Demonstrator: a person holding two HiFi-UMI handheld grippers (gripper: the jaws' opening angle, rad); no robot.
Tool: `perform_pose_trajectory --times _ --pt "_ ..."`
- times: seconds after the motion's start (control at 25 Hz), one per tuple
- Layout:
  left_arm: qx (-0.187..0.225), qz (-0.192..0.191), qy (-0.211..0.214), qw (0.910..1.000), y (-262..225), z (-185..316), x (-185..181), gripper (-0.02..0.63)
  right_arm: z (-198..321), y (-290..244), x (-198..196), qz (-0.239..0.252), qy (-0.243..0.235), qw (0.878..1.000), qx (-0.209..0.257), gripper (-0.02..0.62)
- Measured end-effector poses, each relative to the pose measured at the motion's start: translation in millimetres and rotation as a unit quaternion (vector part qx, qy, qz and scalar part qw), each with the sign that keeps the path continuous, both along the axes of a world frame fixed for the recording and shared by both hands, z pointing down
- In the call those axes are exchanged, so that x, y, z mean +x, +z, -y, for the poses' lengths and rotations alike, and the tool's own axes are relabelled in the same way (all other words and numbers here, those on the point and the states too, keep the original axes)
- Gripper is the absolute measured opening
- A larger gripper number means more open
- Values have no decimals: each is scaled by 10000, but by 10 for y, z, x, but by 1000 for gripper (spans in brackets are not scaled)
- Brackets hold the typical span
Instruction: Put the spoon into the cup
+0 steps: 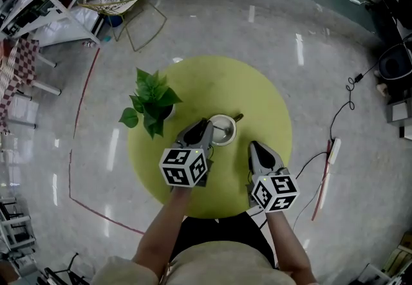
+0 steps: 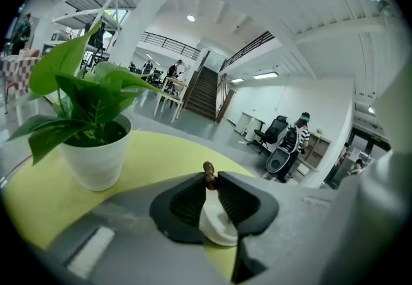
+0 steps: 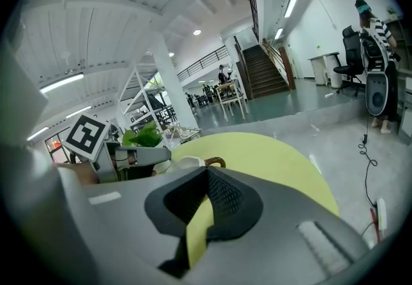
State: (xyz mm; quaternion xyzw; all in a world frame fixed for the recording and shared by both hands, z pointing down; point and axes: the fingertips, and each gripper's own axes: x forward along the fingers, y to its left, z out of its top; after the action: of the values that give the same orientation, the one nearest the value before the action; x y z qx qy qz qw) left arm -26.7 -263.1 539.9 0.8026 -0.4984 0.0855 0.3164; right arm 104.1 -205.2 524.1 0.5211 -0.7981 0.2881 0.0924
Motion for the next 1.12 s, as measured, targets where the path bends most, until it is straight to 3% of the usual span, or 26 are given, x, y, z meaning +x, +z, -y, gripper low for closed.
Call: perform_pose_trajectory --times 1.12 --pt "-151 170 69 9997 179 157 -119 86 -3 32 16 -7 47 10000 -58 0"
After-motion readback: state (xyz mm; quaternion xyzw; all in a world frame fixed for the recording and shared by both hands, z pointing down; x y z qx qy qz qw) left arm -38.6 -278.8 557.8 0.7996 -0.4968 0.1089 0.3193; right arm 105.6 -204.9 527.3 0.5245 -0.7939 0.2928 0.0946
